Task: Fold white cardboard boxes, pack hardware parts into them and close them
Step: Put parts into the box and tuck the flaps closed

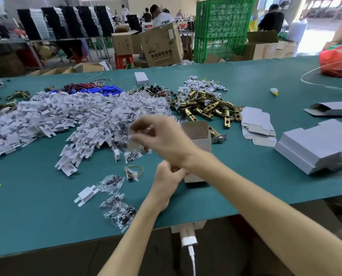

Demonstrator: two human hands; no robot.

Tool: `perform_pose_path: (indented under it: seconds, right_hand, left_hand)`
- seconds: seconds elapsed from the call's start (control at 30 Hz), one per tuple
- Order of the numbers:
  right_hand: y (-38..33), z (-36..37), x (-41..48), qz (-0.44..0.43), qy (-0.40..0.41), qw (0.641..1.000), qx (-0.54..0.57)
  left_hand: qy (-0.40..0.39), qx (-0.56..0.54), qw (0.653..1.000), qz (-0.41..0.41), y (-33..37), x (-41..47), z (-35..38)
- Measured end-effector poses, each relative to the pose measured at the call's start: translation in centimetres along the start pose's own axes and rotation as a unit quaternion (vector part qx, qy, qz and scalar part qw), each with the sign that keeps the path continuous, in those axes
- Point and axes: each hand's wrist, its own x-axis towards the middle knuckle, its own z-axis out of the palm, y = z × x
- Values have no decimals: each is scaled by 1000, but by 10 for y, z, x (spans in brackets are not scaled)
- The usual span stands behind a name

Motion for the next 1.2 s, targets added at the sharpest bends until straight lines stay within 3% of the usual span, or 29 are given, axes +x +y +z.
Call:
perform_pose_path:
  seconds: [0.1, 0.27, 0.4, 0.53, 0.73, 1.0, 1.2]
  right_hand:
    - [9, -54, -6, 23, 68, 997, -16]
    - [46, -111, -24, 87, 89, 973, -196]
    - [63, -110, -36, 91, 75, 972, -203]
    - [55, -107, -33, 28, 156, 977, -142]
    - [61, -98, -33, 58, 38, 966, -247]
    - [72, -93, -40, 61, 2, 934, -351]
    - [48, -75, -35, 13, 27, 918, -396]
  left_hand:
    - [1, -18, 999, 34, 10, -3, 1]
    - [-2, -46, 998, 30, 14, -7, 2]
    - [-4, -48, 998, 32, 14, -8, 1]
    - [-14, -58, 998, 37, 14, -7, 1]
    - [-11, -60, 997, 43, 14, -9, 2]
    - [-2, -54, 998, 42, 14, -8, 2]
    - [-5, -57, 997, 43, 15, -8, 3]
